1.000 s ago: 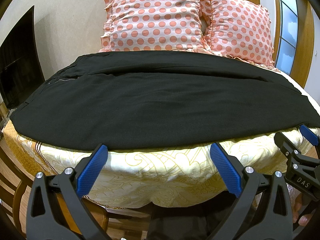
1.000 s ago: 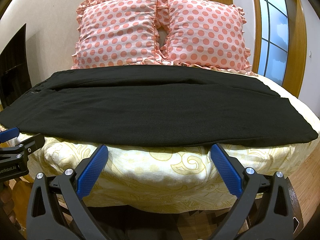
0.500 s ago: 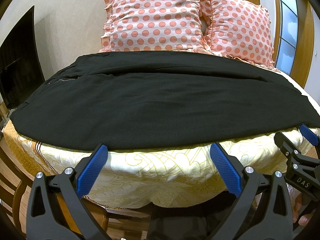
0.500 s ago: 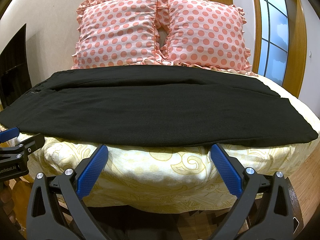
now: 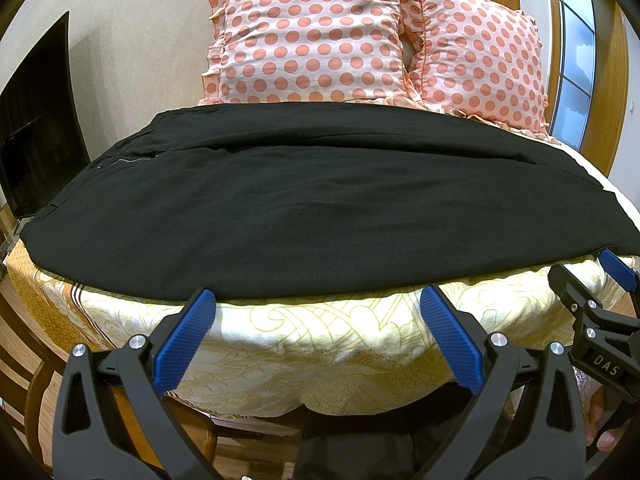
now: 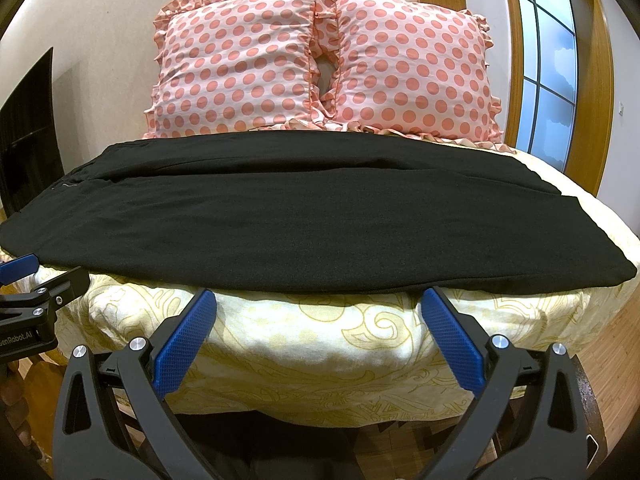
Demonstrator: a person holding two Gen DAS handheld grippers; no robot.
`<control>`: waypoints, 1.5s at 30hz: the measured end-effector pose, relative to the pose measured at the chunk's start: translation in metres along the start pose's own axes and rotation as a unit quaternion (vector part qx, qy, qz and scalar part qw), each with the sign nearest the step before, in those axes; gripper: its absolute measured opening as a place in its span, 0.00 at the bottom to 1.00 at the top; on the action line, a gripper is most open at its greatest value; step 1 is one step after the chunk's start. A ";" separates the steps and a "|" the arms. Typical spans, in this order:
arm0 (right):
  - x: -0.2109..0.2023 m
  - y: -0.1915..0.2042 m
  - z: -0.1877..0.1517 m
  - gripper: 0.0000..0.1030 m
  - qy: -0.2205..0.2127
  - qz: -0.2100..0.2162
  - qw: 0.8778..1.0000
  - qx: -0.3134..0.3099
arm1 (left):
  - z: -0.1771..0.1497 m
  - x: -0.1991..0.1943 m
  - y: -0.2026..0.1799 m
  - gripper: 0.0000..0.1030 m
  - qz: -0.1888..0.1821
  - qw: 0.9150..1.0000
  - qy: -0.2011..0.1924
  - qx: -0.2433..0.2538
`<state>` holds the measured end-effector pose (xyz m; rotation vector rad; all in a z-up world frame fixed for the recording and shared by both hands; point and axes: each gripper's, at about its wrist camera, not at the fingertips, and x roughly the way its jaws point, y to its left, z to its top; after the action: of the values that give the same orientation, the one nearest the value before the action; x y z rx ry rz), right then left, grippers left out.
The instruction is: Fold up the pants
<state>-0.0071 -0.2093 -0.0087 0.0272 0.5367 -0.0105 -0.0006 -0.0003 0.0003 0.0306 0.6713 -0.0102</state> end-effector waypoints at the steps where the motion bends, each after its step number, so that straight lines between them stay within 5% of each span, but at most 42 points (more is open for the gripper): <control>1: 0.000 0.000 0.000 0.99 0.000 0.000 1.000 0.000 | 0.000 0.000 0.000 0.98 0.000 1.000 0.000 0.000; 22: -0.001 -0.004 0.006 0.99 0.012 0.028 0.999 -0.016 | 0.010 0.003 -0.003 0.98 -0.006 1.000 0.018 0.003; 27: -0.005 -0.012 0.009 0.99 0.021 0.074 0.997 -0.031 | 0.015 -0.005 0.008 0.98 -0.022 0.999 0.026 -0.008; 30: -0.012 -0.026 0.019 0.99 0.020 0.117 0.993 -0.020 | 0.032 -0.019 0.020 0.98 -0.073 0.997 0.008 -0.038; 33: -0.023 -0.040 0.036 0.99 -0.004 0.144 0.990 -0.010 | 0.052 -0.027 0.029 0.98 -0.070 0.996 -0.016 -0.054; 38: -0.023 -0.081 0.088 0.99 -0.051 0.071 0.996 0.020 | 0.087 -0.013 0.034 0.98 0.001 0.997 -0.051 -0.051; 45: 0.054 -0.165 0.158 0.99 0.001 -0.038 0.990 0.132 | 0.116 0.019 0.034 0.98 0.033 0.996 -0.065 -0.051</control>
<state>0.1178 -0.3793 0.0956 0.2655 0.5347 -0.1566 0.0872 0.0300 0.0799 -0.0450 0.5393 0.0853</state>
